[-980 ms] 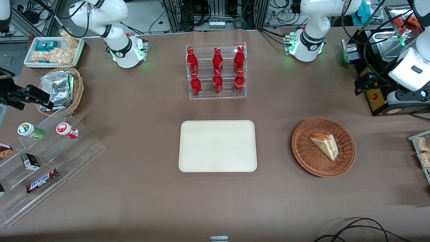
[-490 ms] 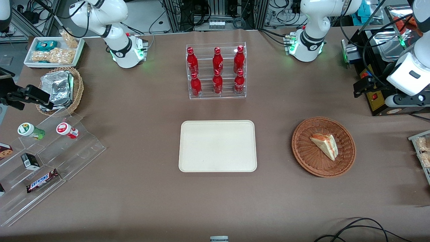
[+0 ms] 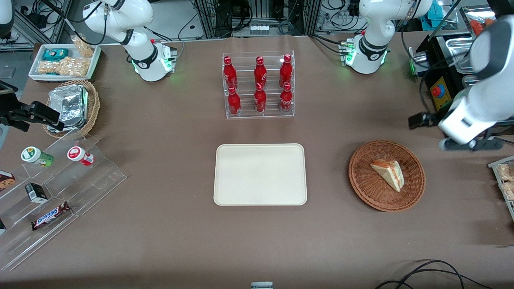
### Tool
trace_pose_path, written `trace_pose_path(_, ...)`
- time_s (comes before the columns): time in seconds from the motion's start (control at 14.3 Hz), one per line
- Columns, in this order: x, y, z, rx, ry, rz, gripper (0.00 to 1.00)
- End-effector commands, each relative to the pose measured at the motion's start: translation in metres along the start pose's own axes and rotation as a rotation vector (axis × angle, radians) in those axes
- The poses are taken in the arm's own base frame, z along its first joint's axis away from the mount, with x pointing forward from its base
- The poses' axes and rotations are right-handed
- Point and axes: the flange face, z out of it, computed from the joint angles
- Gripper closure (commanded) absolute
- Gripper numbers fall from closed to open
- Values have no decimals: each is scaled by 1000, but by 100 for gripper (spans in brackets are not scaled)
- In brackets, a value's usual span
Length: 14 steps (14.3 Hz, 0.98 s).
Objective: Place sandwich from basket to tray
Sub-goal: 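Lower the open left gripper over the sandwich in the wicker basket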
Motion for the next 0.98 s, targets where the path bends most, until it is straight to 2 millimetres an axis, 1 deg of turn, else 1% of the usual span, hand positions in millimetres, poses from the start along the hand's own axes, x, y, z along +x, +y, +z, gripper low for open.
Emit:
trace_pose_path(0.0, 16, -1, 52, -3, 22, -4, 0)
trace_pose_path(0.14, 20, 0, 97, 1, 30, -62, 0)
trace_pose_path(0.21, 23, -1, 116, -3, 48, -93, 0)
trace_pose_path(0.35, 29, -3, 143, -18, 111, -156, 0)
trace_pose_path(0.42, 34, -2, 157, -29, 134, -231, 0)
trace_pose_path(0.63, 51, -2, 188, -62, 124, -646, 0)
trace_pose_path(0.7, 55, -1, 196, -73, 130, -745, 0)
trace_pose_path(0.77, 61, -2, 208, -83, 136, -811, 0)
trace_pose_path(0.91, 68, -7, 230, -87, 128, -877, 0)
